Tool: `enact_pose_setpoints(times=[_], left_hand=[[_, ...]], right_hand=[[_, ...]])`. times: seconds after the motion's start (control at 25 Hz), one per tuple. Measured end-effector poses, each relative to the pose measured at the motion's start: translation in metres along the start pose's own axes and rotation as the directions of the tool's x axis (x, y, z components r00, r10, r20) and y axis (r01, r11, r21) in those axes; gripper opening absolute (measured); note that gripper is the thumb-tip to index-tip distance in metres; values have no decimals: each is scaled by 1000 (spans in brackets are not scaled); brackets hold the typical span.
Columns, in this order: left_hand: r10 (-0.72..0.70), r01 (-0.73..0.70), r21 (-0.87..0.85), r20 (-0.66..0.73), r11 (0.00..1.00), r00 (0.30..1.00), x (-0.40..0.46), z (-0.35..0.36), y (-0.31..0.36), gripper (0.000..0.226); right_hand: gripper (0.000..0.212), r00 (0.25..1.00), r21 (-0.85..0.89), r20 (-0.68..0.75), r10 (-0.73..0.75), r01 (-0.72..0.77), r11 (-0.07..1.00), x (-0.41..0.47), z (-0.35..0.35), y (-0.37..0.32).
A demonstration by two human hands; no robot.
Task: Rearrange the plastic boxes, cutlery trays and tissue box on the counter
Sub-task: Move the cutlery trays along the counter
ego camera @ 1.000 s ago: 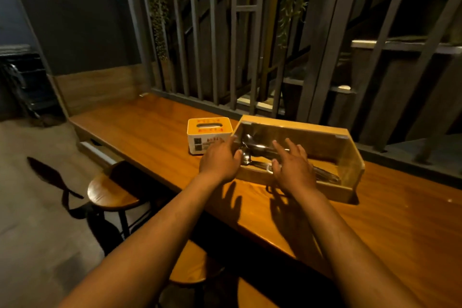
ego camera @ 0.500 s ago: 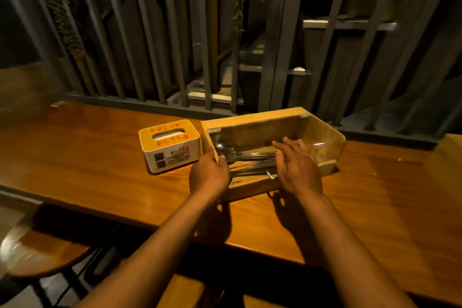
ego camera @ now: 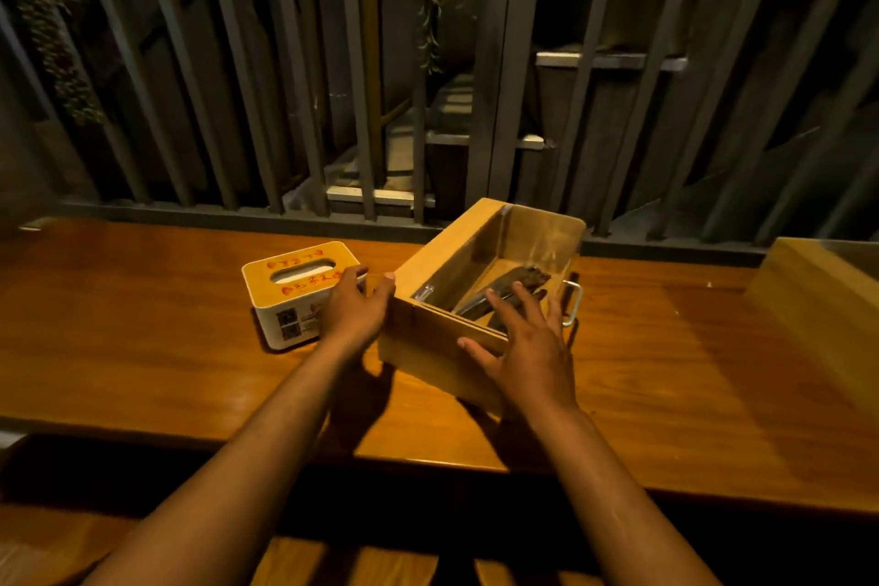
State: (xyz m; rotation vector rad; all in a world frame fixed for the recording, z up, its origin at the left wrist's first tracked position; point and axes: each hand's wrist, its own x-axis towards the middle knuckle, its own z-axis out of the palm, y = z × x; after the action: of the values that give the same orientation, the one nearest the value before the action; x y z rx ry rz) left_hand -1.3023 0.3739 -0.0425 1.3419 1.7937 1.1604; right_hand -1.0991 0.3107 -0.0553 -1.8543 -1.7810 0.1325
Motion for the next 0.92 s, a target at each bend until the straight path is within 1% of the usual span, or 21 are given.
enact_pose_setpoints(times=[0.08, 0.12, 0.2, 0.24, 0.32, 0.48, 0.72, 0.92], left_hand=[[-23, 25, -9, 167, 1000, 986, 4, 5, -1, 55], [-40, 52, -44, 244, 998, 969, 1, 9, -1, 57], [-43, 98, -145, 343, 985, 938, -13, 17, 3, 57], [-35, 110, -185, 365, 976, 930, -20, 22, 4, 57], [-20, 100, -213, 346, 972, 938, -36, 35, 6, 57], [-24, 83, -199, 281, 976, 959, -70, 59, 17, 58], [-7, 55, -187, 247, 981, 969, -105, 111, 38, 59], [-8, 61, -187, 271, 980, 962, -154, 183, 70, 64]], right_hand=[[72, 1000, 29, 17, -22, 21, 999, 1, -4, 11], [73, 999, 38, 29, -34, 33, 999, 1, -6, 18], [73, 998, 67, 37, -48, 46, 997, 2, -13, 33], [74, 999, 78, 25, -46, 44, 996, 1, -17, 41], [75, 999, 81, -22, -31, 33, 996, 0, -22, 57], [82, 993, 99, -119, -3, 15, 995, -7, -32, 79], [81, 988, 90, -155, -4, 18, 996, -28, -67, 131], [80, 990, 91, -142, 18, -5, 996, -46, -119, 207]])
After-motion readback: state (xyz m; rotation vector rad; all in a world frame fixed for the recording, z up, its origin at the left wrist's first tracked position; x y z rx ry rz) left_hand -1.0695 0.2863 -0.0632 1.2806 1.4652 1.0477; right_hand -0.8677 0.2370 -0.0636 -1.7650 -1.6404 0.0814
